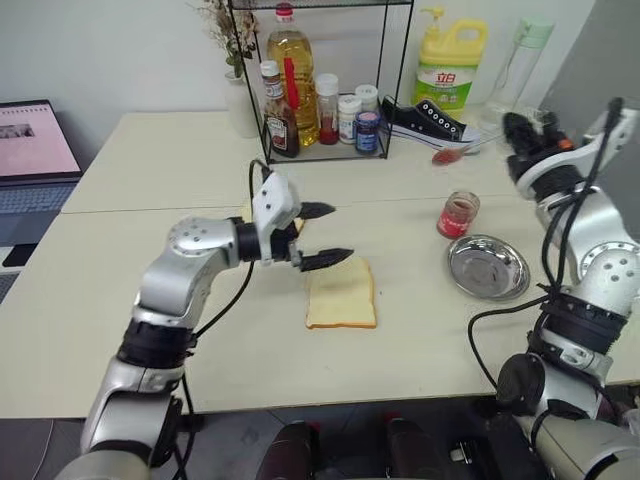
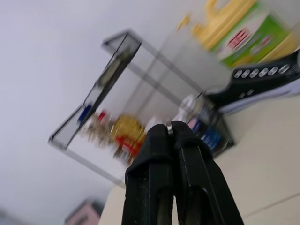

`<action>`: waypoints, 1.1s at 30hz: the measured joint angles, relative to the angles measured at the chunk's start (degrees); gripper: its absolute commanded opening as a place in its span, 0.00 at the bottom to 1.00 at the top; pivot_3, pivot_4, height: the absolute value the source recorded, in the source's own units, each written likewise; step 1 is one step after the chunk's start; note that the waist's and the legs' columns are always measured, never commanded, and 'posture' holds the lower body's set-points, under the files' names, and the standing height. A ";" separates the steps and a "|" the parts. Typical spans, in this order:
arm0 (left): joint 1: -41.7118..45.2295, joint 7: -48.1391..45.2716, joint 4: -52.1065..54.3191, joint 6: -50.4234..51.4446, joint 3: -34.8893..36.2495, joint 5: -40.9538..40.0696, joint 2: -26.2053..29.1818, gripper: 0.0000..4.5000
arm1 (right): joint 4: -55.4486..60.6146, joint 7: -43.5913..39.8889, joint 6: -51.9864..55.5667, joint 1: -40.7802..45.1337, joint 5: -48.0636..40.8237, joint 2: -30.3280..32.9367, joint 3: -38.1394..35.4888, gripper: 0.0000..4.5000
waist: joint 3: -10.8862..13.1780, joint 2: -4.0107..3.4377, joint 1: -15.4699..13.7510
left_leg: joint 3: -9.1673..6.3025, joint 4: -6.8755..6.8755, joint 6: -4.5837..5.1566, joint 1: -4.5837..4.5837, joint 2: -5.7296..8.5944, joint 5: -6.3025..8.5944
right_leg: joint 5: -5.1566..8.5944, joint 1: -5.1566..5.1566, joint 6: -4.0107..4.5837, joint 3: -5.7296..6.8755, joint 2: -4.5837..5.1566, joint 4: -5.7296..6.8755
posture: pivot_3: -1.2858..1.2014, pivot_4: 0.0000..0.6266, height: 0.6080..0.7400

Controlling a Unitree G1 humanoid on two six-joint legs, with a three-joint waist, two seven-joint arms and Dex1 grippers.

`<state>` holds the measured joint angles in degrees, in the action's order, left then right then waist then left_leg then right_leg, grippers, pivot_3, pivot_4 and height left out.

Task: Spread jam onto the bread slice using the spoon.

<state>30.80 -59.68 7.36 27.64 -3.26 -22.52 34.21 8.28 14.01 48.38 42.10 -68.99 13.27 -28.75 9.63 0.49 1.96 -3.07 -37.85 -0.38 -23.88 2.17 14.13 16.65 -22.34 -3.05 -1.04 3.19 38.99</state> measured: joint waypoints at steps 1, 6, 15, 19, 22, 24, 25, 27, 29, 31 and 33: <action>-1.63 0.05 1.41 0.85 0.84 -0.36 1.01 1.00 | 1.26 -0.04 1.13 -0.98 -0.69 -0.35 1.66 0.01 | 0.00 0.00 -0.02 | 0.00 -0.01 0.00 0.00 0.00 0.00 | 0.00 0.00 0.00 0.00 0.00 0.00 | 0.52 0.24 1.00; -15.27 0.66 11.45 4.33 6.51 -3.45 7.00 1.00 | 7.65 -1.32 4.81 -4.90 -3.58 -0.61 9.68 0.01 | 0.01 -0.02 -0.14 | -0.02 0.00 0.01 0.00 0.02 0.01 | 0.00 0.02 0.00 -0.03 0.08 -0.05 | 0.52 0.24 1.00; -32.15 9.56 27.44 10.35 11.12 -9.30 5.43 1.00 | 12.25 -17.30 5.21 -11.71 6.07 5.62 25.46 0.01 | 0.01 0.00 -0.49 | -0.23 -0.01 0.01 0.02 0.06 0.01 | 0.00 0.11 0.01 0.04 0.08 -0.05 | 0.52 0.24 1.00; -35.72 11.72 29.57 10.36 11.46 -9.89 5.03 1.00 | 11.76 -25.43 2.77 -13.45 13.41 6.89 31.96 0.01 | 0.02 -0.01 -0.31 | -0.20 0.01 0.01 0.03 0.02 0.01 | 0.00 0.07 0.01 0.04 0.04 -0.04 | 0.52 0.24 1.00; -39.35 11.63 30.16 8.15 11.52 -8.81 5.56 1.00 | 11.37 -30.36 -0.83 -13.50 19.02 7.09 35.19 0.01 | 0.01 -0.01 -0.31 | -0.17 0.01 0.01 0.04 0.02 0.01 | 0.00 0.07 0.01 0.05 0.02 -0.06 | 0.52 0.24 1.00; -41.60 11.68 29.93 6.81 11.52 -7.78 5.84 1.00 | 10.41 -33.46 -3.66 -13.98 22.98 6.91 37.45 0.01 | 0.01 0.00 -0.36 | -0.19 0.02 0.00 0.04 0.02 0.01 | 0.00 0.07 0.01 0.05 0.03 -0.07 | 0.52 0.24 1.00; -41.83 11.69 29.91 6.64 11.52 -7.66 5.83 1.00 | 9.91 -34.23 -4.40 -14.22 24.06 6.72 38.11 0.01 | 0.02 0.00 -0.46 | -0.22 0.01 0.00 0.04 0.02 0.01 | 0.00 0.08 0.01 0.05 0.04 -0.07 | 0.52 0.24 1.00; -41.89 11.86 29.68 5.54 11.58 -7.57 5.80 1.00 | 8.43 -36.71 -6.91 -14.57 27.68 6.24 40.22 0.01 | 0.01 0.01 -0.59 | -0.23 0.00 0.00 0.04 0.04 0.02 | 0.00 0.09 0.01 0.05 0.06 -0.07 | 0.52 0.24 1.00; -41.87 12.07 29.12 4.69 11.59 -7.55 5.77 1.00 | 7.01 -38.68 -9.21 -14.59 30.49 5.82 41.58 0.01 | 0.01 0.01 -0.58 | -0.21 0.00 0.00 0.05 0.05 0.02 | 0.00 0.09 0.02 0.06 0.06 -0.07 | 0.52 0.24 1.00; -41.93 12.12 28.12 3.68 11.57 -7.20 5.73 1.00 | 5.39 -40.48 -12.04 -14.59 33.69 5.57 42.61 0.01 | 0.01 0.01 -0.55 | -0.22 0.01 0.00 0.05 0.04 0.02 | 0.00 0.08 0.02 0.07 0.06 -0.06 | 0.52 0.24 1.00; -41.96 12.13 27.49 2.62 11.56 -6.53 5.67 1.00 | 3.34 -41.80 -14.99 -14.59 37.06 5.35 43.60 0.01 | 0.01 0.01 -0.52 | -0.22 0.01 -0.01 0.05 0.04 0.02 | 0.00 0.07 0.02 0.08 0.06 -0.06 | 0.52 0.24 1.00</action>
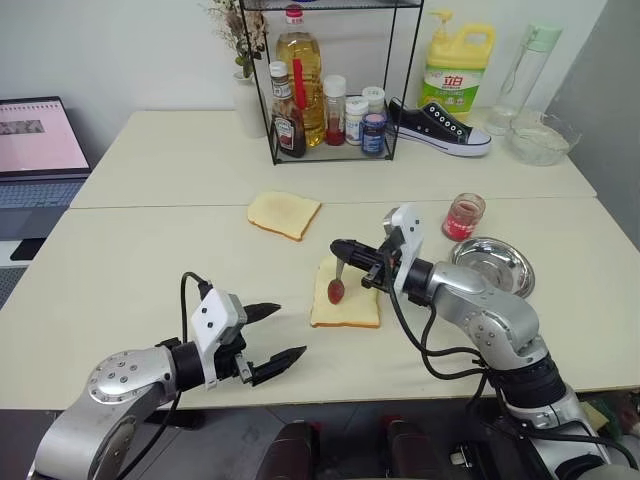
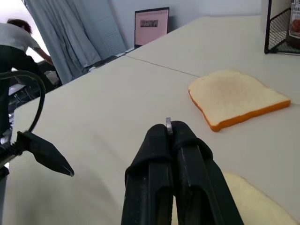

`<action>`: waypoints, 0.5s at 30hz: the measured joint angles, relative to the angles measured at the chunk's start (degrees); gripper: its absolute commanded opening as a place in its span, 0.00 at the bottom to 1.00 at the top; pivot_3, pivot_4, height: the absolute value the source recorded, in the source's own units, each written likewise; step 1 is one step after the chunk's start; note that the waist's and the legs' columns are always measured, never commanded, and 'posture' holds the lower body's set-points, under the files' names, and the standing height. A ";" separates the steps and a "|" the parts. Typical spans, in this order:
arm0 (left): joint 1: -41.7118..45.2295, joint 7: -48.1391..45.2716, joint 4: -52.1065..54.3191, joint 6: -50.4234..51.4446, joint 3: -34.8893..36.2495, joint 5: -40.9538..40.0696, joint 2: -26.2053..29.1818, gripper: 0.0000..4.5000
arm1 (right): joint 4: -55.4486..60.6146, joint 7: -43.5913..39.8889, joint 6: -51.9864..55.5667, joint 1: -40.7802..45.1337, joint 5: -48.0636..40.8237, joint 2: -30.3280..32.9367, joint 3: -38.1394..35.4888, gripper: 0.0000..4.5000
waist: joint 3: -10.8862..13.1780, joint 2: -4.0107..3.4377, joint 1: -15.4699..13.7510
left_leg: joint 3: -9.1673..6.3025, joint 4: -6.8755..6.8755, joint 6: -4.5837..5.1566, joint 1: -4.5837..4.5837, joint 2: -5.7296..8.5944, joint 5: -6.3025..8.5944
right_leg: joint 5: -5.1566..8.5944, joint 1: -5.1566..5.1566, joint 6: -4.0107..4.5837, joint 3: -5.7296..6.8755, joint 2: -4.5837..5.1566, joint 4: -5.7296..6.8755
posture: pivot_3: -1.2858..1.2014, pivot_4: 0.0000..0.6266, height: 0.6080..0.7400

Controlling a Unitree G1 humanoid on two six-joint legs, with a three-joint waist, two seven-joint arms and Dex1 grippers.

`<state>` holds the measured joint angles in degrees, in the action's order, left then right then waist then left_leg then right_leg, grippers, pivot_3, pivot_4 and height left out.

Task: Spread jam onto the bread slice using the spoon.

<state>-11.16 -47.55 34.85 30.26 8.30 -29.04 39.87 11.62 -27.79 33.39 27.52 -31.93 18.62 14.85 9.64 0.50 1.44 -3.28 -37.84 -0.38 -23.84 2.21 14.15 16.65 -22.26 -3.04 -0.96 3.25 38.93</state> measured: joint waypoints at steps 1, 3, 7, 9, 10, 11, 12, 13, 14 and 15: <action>0.00 -0.01 -0.19 -0.53 -0.01 0.11 -0.02 1.00 | -0.96 -0.67 -1.30 0.00 1.59 -0.26 0.14 0.01 | 0.00 0.00 0.00 | 0.00 0.00 0.00 0.00 0.00 0.00 | 0.00 0.00 0.00 0.01 0.00 0.00 | 0.52 0.24 1.00; 0.01 -0.06 -0.73 -1.16 -0.03 0.23 -0.05 1.00 | -2.41 -1.83 -3.72 0.08 3.78 -0.95 0.22 0.01 | 0.00 0.00 0.00 | 0.00 0.00 0.00 0.00 0.00 0.00 | 0.00 0.00 0.00 0.00 0.00 0.00 | 0.52 0.24 1.00; 0.07 -0.13 -1.58 -2.25 -0.11 0.39 -0.14 1.00 | -4.32 -3.47 -6.58 0.33 6.57 -1.60 0.11 0.01 | 0.00 0.00 -0.01 | -0.01 0.00 0.00 0.00 0.00 0.00 | 0.00 0.00 0.00 0.00 0.00 0.00 | 0.52 0.24 1.00; 0.32 -0.15 -2.26 -2.67 -0.17 0.64 -0.18 1.00 | -5.48 -3.69 -7.91 0.89 8.01 -1.95 -0.16 0.01 | 0.00 0.00 -0.01 | -0.01 0.00 -0.01 0.00 0.00 0.00 | 0.00 0.00 0.00 0.00 0.00 0.00 | 0.52 0.24 1.00; 0.51 -0.15 -2.64 -2.91 -0.25 0.73 -0.23 1.00 | -5.93 -3.69 -8.30 1.25 8.40 -2.05 -0.35 0.01 | 0.00 0.00 -0.01 | -0.01 0.00 -0.01 0.01 0.00 0.00 | 0.00 0.00 0.00 0.00 0.00 0.00 | 0.52 0.24 1.00; 0.86 -0.14 -3.13 -3.18 -0.46 0.88 -0.30 1.00 | -6.61 -3.68 -8.82 1.72 8.72 -2.20 -0.76 0.01 | 0.00 0.00 -0.01 | -0.01 -0.01 -0.01 0.01 0.01 0.00 | 0.00 0.00 0.00 0.01 0.00 0.01 | 0.52 0.24 1.00; 1.33 -0.15 -3.60 -3.23 -0.79 1.01 -0.41 1.00 | -7.31 -3.65 -9.11 2.39 8.93 -2.26 -1.37 0.01 | 0.00 0.00 -0.02 | -0.01 0.00 -0.01 0.00 0.01 0.00 | 0.00 0.00 0.00 0.01 0.00 0.01 | 0.52 0.24 1.00; 1.75 -0.14 -3.86 -3.28 -1.20 1.11 -0.51 1.00 | -7.74 -3.57 -9.27 2.79 9.27 -2.30 -2.12 0.01 | 0.00 0.00 -0.05 | -0.01 -0.01 -0.01 0.00 0.02 0.00 | 0.00 0.00 0.00 0.01 0.00 0.01 | 0.52 0.24 1.00; 2.05 -0.18 -3.96 -3.34 -1.50 1.14 -0.67 1.00 | -8.15 -3.46 -9.37 3.23 9.59 -2.29 -2.97 0.01 | 0.00 0.00 -0.04 | -0.01 0.00 -0.01 0.00 0.02 0.00 | 0.00 0.00 0.00 0.01 0.01 0.01 | 0.52 0.24 1.00; 2.34 -0.23 -4.05 -3.35 -1.66 1.16 -0.70 1.00 | -8.28 -3.42 -9.42 3.33 9.92 -2.30 -3.56 0.01 | 0.00 0.00 -0.04 | 0.00 0.00 -0.01 0.00 0.02 0.00 | 0.00 0.00 0.00 0.01 0.01 0.01 | 0.52 0.24 1.00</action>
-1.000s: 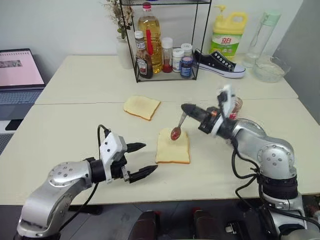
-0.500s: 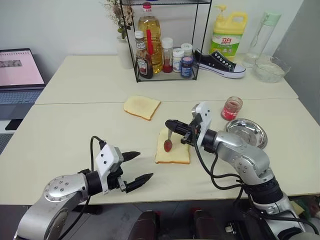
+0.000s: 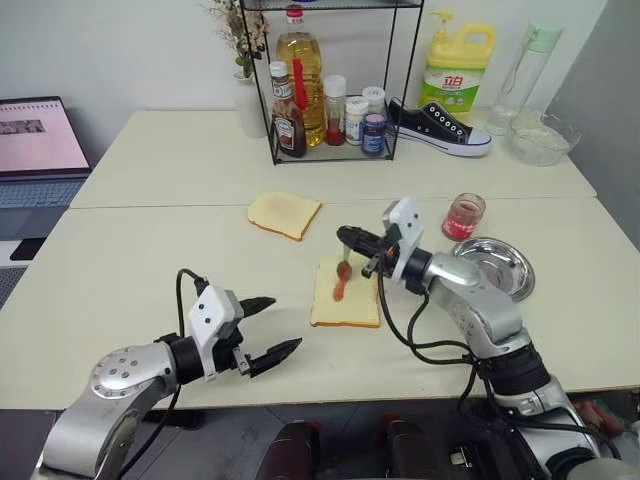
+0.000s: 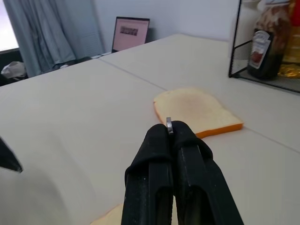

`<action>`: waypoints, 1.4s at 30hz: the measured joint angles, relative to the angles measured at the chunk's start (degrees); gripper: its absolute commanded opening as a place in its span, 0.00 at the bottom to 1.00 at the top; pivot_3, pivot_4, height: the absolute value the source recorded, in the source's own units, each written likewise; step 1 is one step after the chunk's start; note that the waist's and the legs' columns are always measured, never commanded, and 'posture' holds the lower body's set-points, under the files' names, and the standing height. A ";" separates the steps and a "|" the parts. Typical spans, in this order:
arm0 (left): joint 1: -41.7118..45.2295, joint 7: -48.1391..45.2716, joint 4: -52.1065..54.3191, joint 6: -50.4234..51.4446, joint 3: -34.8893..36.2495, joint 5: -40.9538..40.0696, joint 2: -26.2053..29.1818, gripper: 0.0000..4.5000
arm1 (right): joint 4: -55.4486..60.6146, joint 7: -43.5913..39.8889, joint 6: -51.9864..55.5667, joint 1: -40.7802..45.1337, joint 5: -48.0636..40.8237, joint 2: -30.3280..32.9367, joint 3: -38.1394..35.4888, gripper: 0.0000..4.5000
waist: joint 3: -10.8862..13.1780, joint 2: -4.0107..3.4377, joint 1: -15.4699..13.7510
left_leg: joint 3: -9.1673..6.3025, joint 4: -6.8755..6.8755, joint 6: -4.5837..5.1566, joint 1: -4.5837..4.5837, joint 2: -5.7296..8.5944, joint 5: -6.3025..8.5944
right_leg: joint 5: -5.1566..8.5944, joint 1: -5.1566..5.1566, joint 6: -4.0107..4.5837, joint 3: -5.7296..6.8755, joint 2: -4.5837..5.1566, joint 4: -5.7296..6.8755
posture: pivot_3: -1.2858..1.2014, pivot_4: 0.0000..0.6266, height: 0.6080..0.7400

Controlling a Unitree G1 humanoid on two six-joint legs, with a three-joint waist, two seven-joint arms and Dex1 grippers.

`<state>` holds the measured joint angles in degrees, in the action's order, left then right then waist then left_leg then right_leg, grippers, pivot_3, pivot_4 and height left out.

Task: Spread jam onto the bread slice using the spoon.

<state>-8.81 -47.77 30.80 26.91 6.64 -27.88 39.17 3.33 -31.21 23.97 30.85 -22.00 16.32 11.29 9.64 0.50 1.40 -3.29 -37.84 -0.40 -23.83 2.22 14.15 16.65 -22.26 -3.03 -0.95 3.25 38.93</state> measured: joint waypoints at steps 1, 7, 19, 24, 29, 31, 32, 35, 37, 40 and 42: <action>0.43 -0.04 -0.11 -0.03 -0.09 0.02 -0.01 1.00 | -0.13 0.05 0.11 0.00 -0.02 -0.13 -0.72 0.01 | 0.00 0.00 0.01 | -0.01 0.00 0.00 0.00 -0.01 0.00 | 0.00 0.00 0.00 -0.01 0.00 0.00 | 0.52 0.24 1.00; 2.61 -0.16 -0.64 0.01 -0.53 -0.02 -0.01 1.00 | 0.44 4.86 14.13 0.40 -12.72 -5.52 -11.07 0.01 | 0.00 0.00 0.14 | 0.00 0.02 0.00 -0.01 -0.03 0.00 | 0.00 -0.01 0.01 -0.05 0.05 0.01 | 0.52 0.24 1.00; 4.71 -0.08 -0.85 1.46 -0.70 -0.34 0.00 1.00 | -0.74 15.35 38.15 0.38 -35.73 -8.90 -24.66 0.01 | 0.01 -0.01 0.24 | 0.03 0.04 0.01 -0.01 -0.03 0.01 | -0.01 -0.01 0.01 -0.03 0.00 0.01 | 0.52 0.24 1.00; 4.67 0.83 -0.60 1.98 -0.70 -0.59 0.01 1.00 | -3.41 15.40 37.85 -0.88 -35.30 -10.17 -24.28 0.01 | 0.01 -0.01 0.25 | 0.04 0.03 0.01 -0.01 -0.03 0.01 | 0.00 -0.01 0.01 -0.02 -0.04 0.02 | 0.52 0.24 1.00; 4.56 1.12 0.63 2.95 -0.68 -1.01 0.05 1.00 | -9.38 13.37 34.59 -0.89 -30.76 -10.17 -22.25 0.01 | 0.01 -0.02 0.25 | 0.06 0.04 0.01 0.00 -0.03 0.00 | 0.00 -0.02 0.01 0.01 -0.06 0.02 | 0.52 0.24 1.00; 4.44 1.32 0.86 3.19 -0.66 -1.05 0.07 1.00 | -11.30 11.82 33.07 -0.89 -28.80 -9.95 -21.15 0.01 | 0.01 -0.02 0.26 | 0.07 0.04 0.01 0.00 -0.03 0.01 | 0.00 -0.02 0.01 0.01 -0.06 0.02 | 0.52 0.24 1.00; 4.40 1.53 0.93 3.36 -0.64 -1.07 0.08 1.00 | -12.20 10.89 32.15 -0.86 -28.15 -9.98 -20.80 0.01 | 0.01 -0.02 0.26 | 0.07 0.04 0.01 0.00 -0.03 0.00 | 0.00 -0.02 0.01 0.02 -0.06 0.02 | 0.52 0.24 1.00; 4.21 2.09 1.09 3.90 -0.61 -1.17 0.13 1.00 | -15.18 8.73 29.50 0.18 -26.14 -10.06 -20.34 0.01 | 0.01 -0.02 0.27 | 0.07 0.03 0.01 0.02 -0.03 0.00 | -0.01 -0.01 0.01 0.03 -0.07 0.03 | 0.52 0.24 1.00; 4.06 2.15 1.51 3.98 -0.58 -1.22 0.22 1.00 | -17.28 8.16 28.07 1.43 -25.36 -10.11 -20.42 0.01 | 0.01 -0.02 0.24 | 0.06 0.03 0.01 0.01 -0.03 0.00 | -0.01 -0.01 0.01 0.04 -0.07 0.03 | 0.52 0.24 1.00; 4.04 2.17 2.24 4.02 -0.58 -1.30 0.31 1.00 | -19.18 7.53 26.49 3.08 -24.16 -9.99 -21.09 0.01 | 0.01 -0.02 0.21 | 0.06 0.03 0.01 0.02 -0.02 0.00 | -0.01 -0.01 0.01 0.03 -0.06 0.02 | 0.52 0.24 1.00; 4.05 2.16 2.30 4.05 -0.58 -1.32 0.38 1.00 | -20.25 7.47 25.71 3.84 -23.72 -9.74 -21.51 0.01 | 0.01 -0.02 0.21 | 0.06 0.03 0.01 0.02 -0.03 0.00 | -0.01 -0.01 0.01 0.03 -0.06 0.02 | 0.52 0.24 1.00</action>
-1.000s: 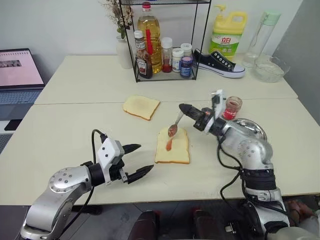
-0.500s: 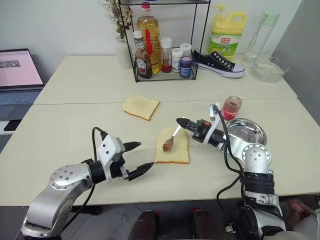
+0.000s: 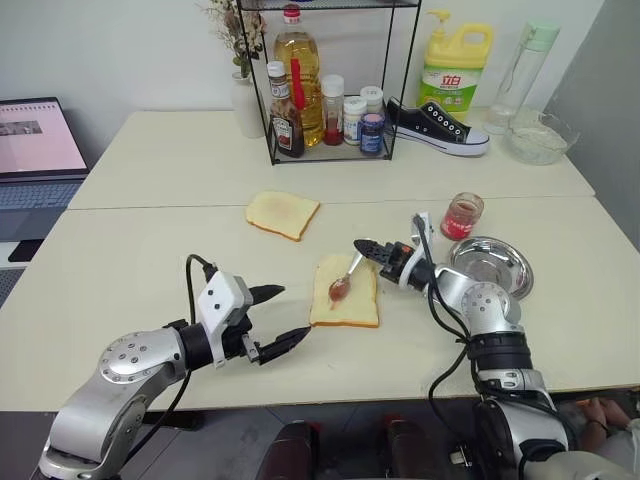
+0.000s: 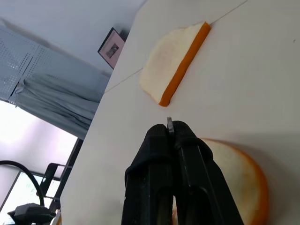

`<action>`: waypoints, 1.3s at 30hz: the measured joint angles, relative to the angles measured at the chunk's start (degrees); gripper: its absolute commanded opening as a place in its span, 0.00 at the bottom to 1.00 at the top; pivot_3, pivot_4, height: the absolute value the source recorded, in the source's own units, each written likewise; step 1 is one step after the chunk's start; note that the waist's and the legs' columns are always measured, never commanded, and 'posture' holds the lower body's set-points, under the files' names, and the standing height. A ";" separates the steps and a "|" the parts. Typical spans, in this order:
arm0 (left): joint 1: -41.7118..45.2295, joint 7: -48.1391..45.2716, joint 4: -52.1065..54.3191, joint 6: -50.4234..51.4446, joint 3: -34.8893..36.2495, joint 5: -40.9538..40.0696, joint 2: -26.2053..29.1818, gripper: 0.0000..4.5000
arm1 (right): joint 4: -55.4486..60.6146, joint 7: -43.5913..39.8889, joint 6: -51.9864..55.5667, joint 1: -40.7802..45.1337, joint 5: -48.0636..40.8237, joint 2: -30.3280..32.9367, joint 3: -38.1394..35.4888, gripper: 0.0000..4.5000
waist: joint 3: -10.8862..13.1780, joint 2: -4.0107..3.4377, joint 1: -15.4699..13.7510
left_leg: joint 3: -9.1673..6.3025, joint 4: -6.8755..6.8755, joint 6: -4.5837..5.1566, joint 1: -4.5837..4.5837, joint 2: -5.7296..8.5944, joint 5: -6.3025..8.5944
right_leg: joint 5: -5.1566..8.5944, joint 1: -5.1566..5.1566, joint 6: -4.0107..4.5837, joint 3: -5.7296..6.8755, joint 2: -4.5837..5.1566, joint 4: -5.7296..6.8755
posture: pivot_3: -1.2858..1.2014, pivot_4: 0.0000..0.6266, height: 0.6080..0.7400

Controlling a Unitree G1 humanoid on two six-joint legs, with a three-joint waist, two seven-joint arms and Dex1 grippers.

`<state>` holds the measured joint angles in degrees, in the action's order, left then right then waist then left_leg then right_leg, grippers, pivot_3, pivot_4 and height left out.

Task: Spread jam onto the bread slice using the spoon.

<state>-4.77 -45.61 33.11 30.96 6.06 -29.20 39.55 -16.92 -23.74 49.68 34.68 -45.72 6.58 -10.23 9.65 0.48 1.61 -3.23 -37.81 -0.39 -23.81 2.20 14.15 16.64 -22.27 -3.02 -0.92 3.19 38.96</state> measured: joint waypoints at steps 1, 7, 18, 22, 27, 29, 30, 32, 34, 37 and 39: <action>0.03 -0.01 0.00 0.03 0.00 0.00 0.02 1.00 | -0.58 -0.01 -0.40 0.35 0.14 0.14 -0.24 0.01 | 0.00 0.00 0.00 | 0.00 0.00 0.00 0.00 0.00 0.00 | 0.00 0.00 0.00 -0.01 0.00 0.00 | 0.52 0.24 1.00; 0.82 -0.05 -0.02 0.04 -0.02 0.00 0.05 1.00 | -3.10 0.09 -1.82 2.22 1.05 1.29 -2.56 0.01 | 0.00 0.00 -0.01 | 0.01 0.00 0.00 0.00 0.00 0.00 | 0.00 0.01 0.00 0.00 0.00 0.00 | 0.52 0.24 1.00; 1.64 -0.31 -0.22 0.04 -0.08 0.00 0.05 1.00 | -1.62 0.33 2.10 2.47 -0.71 3.50 -6.91 0.01 | 0.00 0.00 0.00 | 0.02 0.00 0.00 -0.01 0.00 0.00 | 0.00 0.00 0.00 -0.02 0.01 0.00 | 0.52 0.24 1.00; 1.69 -0.36 -0.24 0.05 -0.09 -0.02 0.06 1.00 | 3.09 0.88 6.16 2.45 -5.08 1.45 -8.17 0.01 | 0.01 -0.01 0.08 | 0.01 0.01 0.00 -0.01 -0.05 0.00 | 0.00 0.00 0.00 -0.05 0.01 0.00 | 0.52 0.24 1.00; 1.68 -0.57 -0.24 0.11 -0.09 -0.03 0.13 1.00 | 3.41 2.14 5.89 2.42 -4.82 -2.57 -7.12 0.01 | 0.01 -0.02 0.13 | 0.02 0.01 0.00 -0.01 -0.02 0.00 | 0.00 -0.02 0.00 -0.03 -0.01 0.00 | 0.52 0.24 1.00; 1.68 -0.68 -0.25 0.13 -0.08 -0.03 0.25 1.00 | 2.58 2.14 4.85 2.43 -3.89 -3.08 -6.12 0.01 | 0.01 -0.02 0.04 | 0.01 0.00 0.00 -0.01 0.00 0.00 | 0.00 -0.01 0.00 -0.02 0.01 0.00 | 0.52 0.24 1.00; 1.67 -0.74 -0.24 0.15 -0.08 -0.03 0.31 1.00 | 1.81 2.12 3.97 2.43 -2.88 -3.20 -5.72 0.01 | 0.01 -0.02 0.00 | 0.01 0.00 0.00 -0.01 0.01 0.00 | 0.00 -0.01 0.00 -0.01 0.01 0.00 | 0.52 0.24 1.00; 1.66 -0.78 -0.24 0.20 -0.08 -0.03 0.39 1.00 | -0.31 2.05 1.84 2.43 -0.64 -3.19 -4.71 0.01 | 0.01 -0.02 0.01 | 0.02 0.01 0.00 -0.01 0.01 0.00 | 0.00 -0.01 0.00 -0.01 0.01 0.00 | 0.52 0.24 1.00; 1.65 -0.81 -0.24 0.21 -0.08 -0.03 0.48 1.00 | -1.68 1.59 0.72 2.38 0.78 -2.99 -4.03 0.01 | 0.02 -0.03 0.06 | 0.02 0.01 0.00 -0.01 0.00 0.00 | 0.00 -0.03 0.00 -0.01 0.00 0.00 | 0.52 0.24 1.00; 1.47 -0.89 -0.24 0.21 -0.07 -0.03 0.68 1.00 | -2.10 0.06 0.19 2.14 1.78 -2.10 -3.65 0.01 | 0.02 -0.03 0.06 | 0.02 0.01 0.00 -0.01 0.01 0.00 | 0.00 -0.02 0.00 -0.01 0.00 0.00 | 0.52 0.24 1.00; 1.29 -1.12 -0.24 0.21 -0.03 -0.03 0.79 1.00 | -1.81 -0.92 0.54 1.52 1.75 -0.96 -3.55 0.01 | 0.02 -0.03 0.02 | 0.02 0.01 0.00 -0.01 0.01 0.00 | 0.00 -0.01 0.00 -0.01 0.01 -0.01 | 0.52 0.24 1.00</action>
<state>-3.48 -46.73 32.87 31.16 6.03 -29.23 40.34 -18.73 -24.66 50.21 36.20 -43.97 5.61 -13.78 9.67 0.45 1.63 -3.21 -37.80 -0.39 -23.82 2.21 14.15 16.64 -22.28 -3.02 -0.93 3.20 38.95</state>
